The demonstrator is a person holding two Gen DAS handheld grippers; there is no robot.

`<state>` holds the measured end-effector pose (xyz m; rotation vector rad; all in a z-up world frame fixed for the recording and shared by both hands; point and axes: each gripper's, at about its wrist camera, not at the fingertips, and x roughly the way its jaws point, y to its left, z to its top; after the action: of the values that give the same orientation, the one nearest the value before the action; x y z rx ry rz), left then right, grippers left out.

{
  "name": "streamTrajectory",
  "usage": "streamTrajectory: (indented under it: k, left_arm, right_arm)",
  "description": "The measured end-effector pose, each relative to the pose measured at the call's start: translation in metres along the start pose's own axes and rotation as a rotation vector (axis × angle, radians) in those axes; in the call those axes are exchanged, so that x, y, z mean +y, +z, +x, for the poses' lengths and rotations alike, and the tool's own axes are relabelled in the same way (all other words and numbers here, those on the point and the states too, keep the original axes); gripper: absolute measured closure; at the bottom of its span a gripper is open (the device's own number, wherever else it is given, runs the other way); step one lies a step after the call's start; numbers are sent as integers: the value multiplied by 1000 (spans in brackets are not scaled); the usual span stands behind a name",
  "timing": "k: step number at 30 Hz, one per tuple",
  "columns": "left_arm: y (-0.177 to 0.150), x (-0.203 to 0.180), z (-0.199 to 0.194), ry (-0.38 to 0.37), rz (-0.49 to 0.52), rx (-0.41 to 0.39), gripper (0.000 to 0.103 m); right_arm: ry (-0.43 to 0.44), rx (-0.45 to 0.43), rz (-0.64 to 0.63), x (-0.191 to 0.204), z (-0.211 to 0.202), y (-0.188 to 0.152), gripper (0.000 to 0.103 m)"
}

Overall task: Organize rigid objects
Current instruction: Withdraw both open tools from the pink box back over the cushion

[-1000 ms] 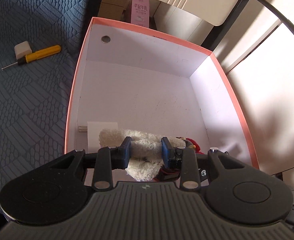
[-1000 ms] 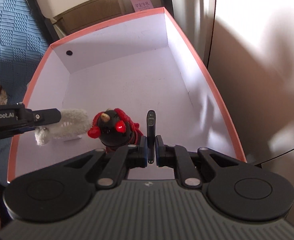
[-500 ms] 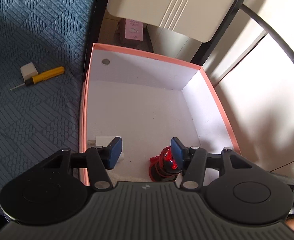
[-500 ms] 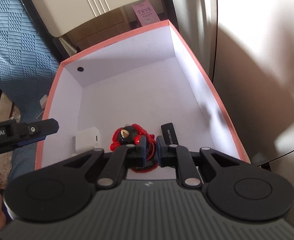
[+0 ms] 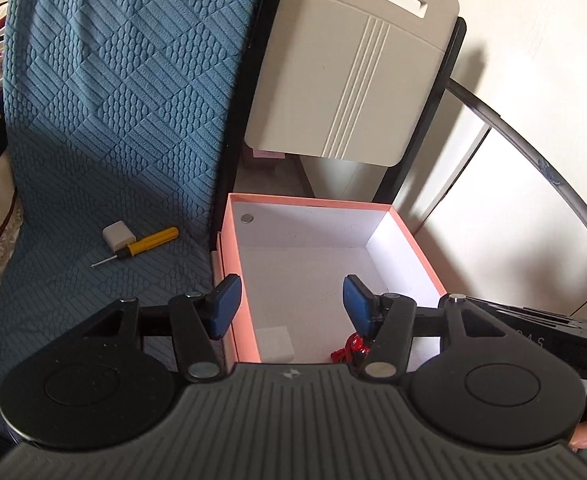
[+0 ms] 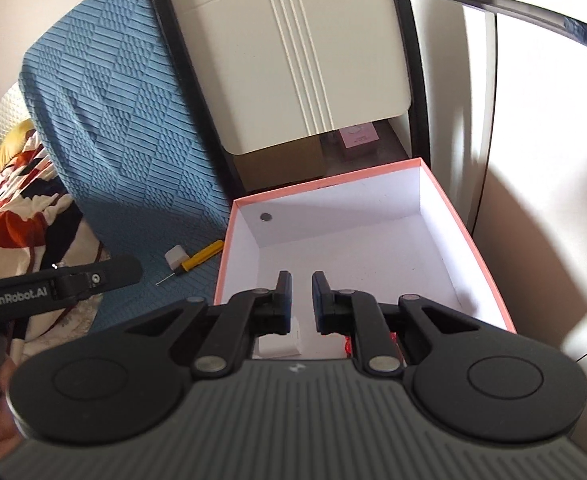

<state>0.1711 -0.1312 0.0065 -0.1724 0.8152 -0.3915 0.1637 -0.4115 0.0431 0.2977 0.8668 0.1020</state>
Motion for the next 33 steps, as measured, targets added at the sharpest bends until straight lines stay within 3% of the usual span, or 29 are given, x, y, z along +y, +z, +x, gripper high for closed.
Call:
streamTrajectory:
  k: [7, 14, 27, 33]
  left_arm:
    - [-19, 26, -30, 50, 32, -69, 40]
    - [-41, 55, -38, 103, 24, -108, 40]
    - [-75, 114, -18, 153, -14, -55, 40]
    - [-86, 138, -17, 123, -36, -39, 40]
  right_arm:
    - [39, -20, -60, 38, -7, -16, 88]
    - [71, 12, -107, 66, 11, -48, 88]
    - [113, 63, -160, 115, 45, -89, 88]
    - [108, 93, -140, 132, 56, -107, 88]
